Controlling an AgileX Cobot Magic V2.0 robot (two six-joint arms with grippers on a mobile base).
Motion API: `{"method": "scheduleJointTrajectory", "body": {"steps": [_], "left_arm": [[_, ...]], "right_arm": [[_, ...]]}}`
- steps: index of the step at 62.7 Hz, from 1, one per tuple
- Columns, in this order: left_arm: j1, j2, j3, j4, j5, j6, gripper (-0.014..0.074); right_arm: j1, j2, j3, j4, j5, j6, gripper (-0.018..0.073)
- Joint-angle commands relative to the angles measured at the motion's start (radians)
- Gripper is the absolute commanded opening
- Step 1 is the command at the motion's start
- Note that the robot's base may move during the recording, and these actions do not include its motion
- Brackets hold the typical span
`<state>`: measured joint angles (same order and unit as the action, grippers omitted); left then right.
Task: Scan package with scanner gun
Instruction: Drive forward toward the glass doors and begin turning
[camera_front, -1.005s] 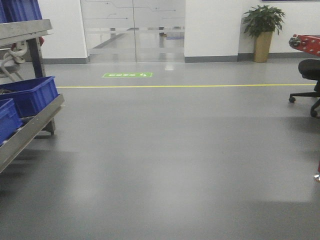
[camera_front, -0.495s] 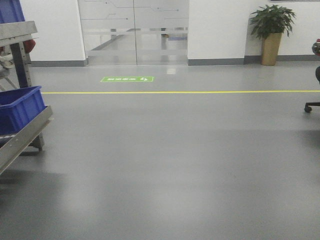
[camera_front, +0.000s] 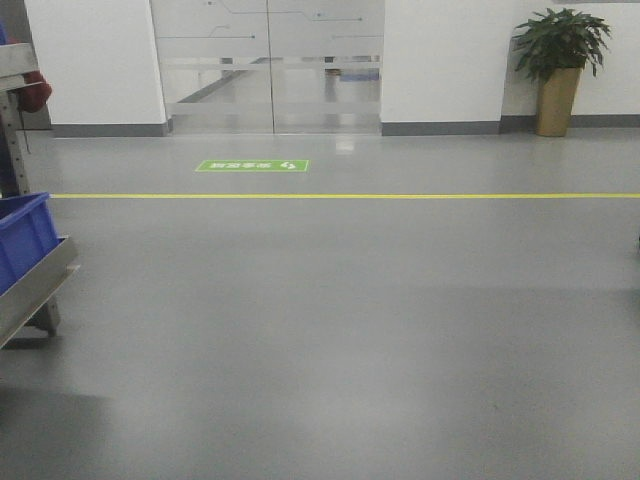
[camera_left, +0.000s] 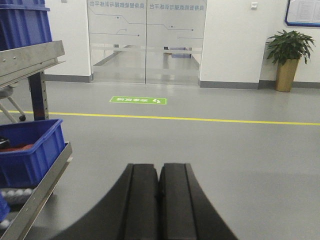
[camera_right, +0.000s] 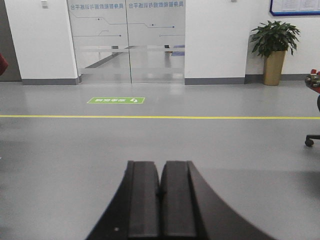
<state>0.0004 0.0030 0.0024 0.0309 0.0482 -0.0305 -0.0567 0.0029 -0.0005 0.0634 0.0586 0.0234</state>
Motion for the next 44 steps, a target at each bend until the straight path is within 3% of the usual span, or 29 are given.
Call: {"method": "scheduleJointTrajectory", "body": {"steps": [1, 44], "left_arm": [[0.004, -0.003, -0.002, 0.003, -0.013, -0.003, -0.0111], [0.004, -0.003, -0.002, 0.003, -0.013, -0.003, -0.0111]], "right_arm": [[-0.006, -0.003, 0.000, 0.003, -0.022, 0.002, -0.0165], [-0.004, -0.003, 0.000, 0.003, -0.022, 0.002, -0.0165]]}}
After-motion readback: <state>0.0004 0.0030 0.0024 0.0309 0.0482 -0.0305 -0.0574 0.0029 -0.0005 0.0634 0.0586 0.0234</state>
